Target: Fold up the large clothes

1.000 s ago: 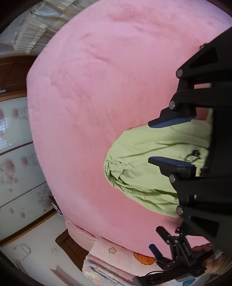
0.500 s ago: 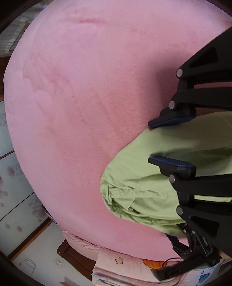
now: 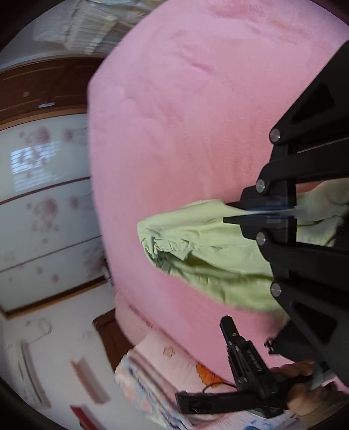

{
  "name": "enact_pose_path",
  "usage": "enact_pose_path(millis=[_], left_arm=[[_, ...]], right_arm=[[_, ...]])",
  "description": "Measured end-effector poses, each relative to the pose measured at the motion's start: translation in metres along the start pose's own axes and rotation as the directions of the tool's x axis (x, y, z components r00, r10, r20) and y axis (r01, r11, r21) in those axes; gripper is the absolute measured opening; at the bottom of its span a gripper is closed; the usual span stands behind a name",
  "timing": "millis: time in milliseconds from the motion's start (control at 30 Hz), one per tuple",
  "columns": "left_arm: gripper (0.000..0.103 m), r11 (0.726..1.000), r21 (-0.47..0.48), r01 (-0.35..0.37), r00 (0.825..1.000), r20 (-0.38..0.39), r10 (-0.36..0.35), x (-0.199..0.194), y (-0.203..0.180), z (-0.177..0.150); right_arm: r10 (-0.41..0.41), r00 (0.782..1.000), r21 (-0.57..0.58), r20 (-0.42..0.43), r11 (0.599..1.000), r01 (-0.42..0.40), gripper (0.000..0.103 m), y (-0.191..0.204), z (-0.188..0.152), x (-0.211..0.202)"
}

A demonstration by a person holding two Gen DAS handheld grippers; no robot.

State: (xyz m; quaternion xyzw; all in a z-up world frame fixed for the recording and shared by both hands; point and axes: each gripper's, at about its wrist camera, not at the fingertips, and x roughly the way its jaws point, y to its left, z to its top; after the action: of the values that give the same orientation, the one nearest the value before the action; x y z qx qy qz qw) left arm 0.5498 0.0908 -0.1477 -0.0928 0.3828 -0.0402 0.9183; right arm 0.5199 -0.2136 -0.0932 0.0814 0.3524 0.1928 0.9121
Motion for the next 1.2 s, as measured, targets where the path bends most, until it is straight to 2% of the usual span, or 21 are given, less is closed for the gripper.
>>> enact_pose_path(millis=[67,133,200,267,333,433,467,533,567,600,633,700,800,900,967,1033,1133,1200], left_arm=[[0.004,0.999,0.012,0.044,0.999,0.022,-0.045,-0.03,0.001,-0.012],[0.004,0.997,0.026,0.069,0.998,0.009,-0.069,-0.047,0.004,-0.024],[0.004,0.997,0.03,0.073,0.997,-0.004,-0.073,-0.062,0.007,-0.041],[0.004,0.995,0.022,0.101,0.995,-0.022,-0.1,-0.075,0.011,-0.06],[0.004,0.991,0.006,0.136,0.99,-0.046,-0.136,-0.079,0.013,-0.076],[0.004,0.987,-0.008,0.157,0.983,-0.099,-0.158,-0.077,0.02,-0.093],[0.004,0.987,-0.013,0.163,0.979,-0.121,-0.163,-0.074,0.02,-0.099],[0.004,0.986,-0.012,0.168,0.974,-0.149,-0.168,-0.067,0.011,-0.108],[0.004,0.985,-0.007,0.173,0.972,-0.16,-0.172,-0.067,0.01,-0.113],[0.004,0.984,0.005,0.176,0.97,-0.173,-0.173,-0.066,0.007,-0.118],[0.005,0.984,0.016,0.178,0.968,-0.184,-0.172,-0.061,0.002,-0.113],[0.005,0.982,0.039,0.186,0.963,-0.206,-0.174,-0.062,-0.006,-0.122],[0.007,0.976,0.08,0.201,0.958,-0.226,-0.179,-0.056,-0.028,-0.117],[0.008,0.97,0.103,0.218,0.954,-0.231,-0.19,-0.056,-0.039,-0.119],[0.008,0.966,0.109,0.235,0.95,-0.237,-0.205,-0.057,-0.041,-0.122],[0.008,0.962,0.115,0.248,0.946,-0.244,-0.215,-0.055,-0.045,-0.123],[0.008,0.958,0.125,0.259,0.942,-0.252,-0.222,-0.052,-0.049,-0.126],[0.008,0.954,0.133,0.267,0.939,-0.259,-0.227,-0.046,-0.055,-0.126]], right_arm=[[0.034,0.998,-0.08,0.05,0.996,-0.03,0.002,0.016,-0.019,-0.037],[0.067,0.995,-0.201,0.073,0.978,-0.051,0.002,0.038,-0.047,-0.065],[0.066,0.996,-0.321,0.058,0.946,-0.044,0.002,0.065,-0.069,-0.08],[0.054,0.998,-0.452,0.028,0.891,-0.036,0.002,0.087,-0.099,-0.09],[0.014,1.0,-0.592,-0.001,0.806,-0.012,0.002,0.108,-0.134,-0.091],[-0.107,0.993,-0.777,-0.047,0.629,0.031,0.002,0.135,-0.197,-0.079],[-0.154,0.986,-0.81,-0.061,0.586,0.042,0.004,0.14,-0.216,-0.072],[-0.233,0.971,-0.846,-0.05,0.526,0.083,0.007,0.145,-0.239,-0.065],[-0.246,0.968,-0.842,-0.048,0.532,0.094,0.018,0.144,-0.244,-0.065],[-0.237,0.97,-0.815,-0.057,0.573,0.092,0.033,0.141,-0.244,-0.069],[-0.226,0.972,-0.772,-0.066,0.629,0.094,0.039,0.137,-0.241,-0.075],[-0.204,0.976,-0.685,-0.077,0.722,0.097,0.042,0.127,-0.232,-0.088],[-0.11,0.986,-0.511,-0.124,0.859,0.031,0.043,0.105,-0.21,-0.114],[-0.034,0.988,-0.327,-0.149,0.945,-0.017,0.046,0.074,-0.184,-0.13],[0.007,0.99,-0.178,-0.144,0.983,-0.033,0.047,0.05,-0.161,-0.135],[0.048,0.99,-0.032,-0.131,0.998,-0.052,0.048,0.025,-0.137,-0.131],[0.061,0.991,0.172,-0.117,0.984,-0.04,0.05,-0.019,-0.106,-0.105],[0.031,0.986,0.255,-0.164,0.967,0.012,0.05,-0.05,-0.093,-0.079]])
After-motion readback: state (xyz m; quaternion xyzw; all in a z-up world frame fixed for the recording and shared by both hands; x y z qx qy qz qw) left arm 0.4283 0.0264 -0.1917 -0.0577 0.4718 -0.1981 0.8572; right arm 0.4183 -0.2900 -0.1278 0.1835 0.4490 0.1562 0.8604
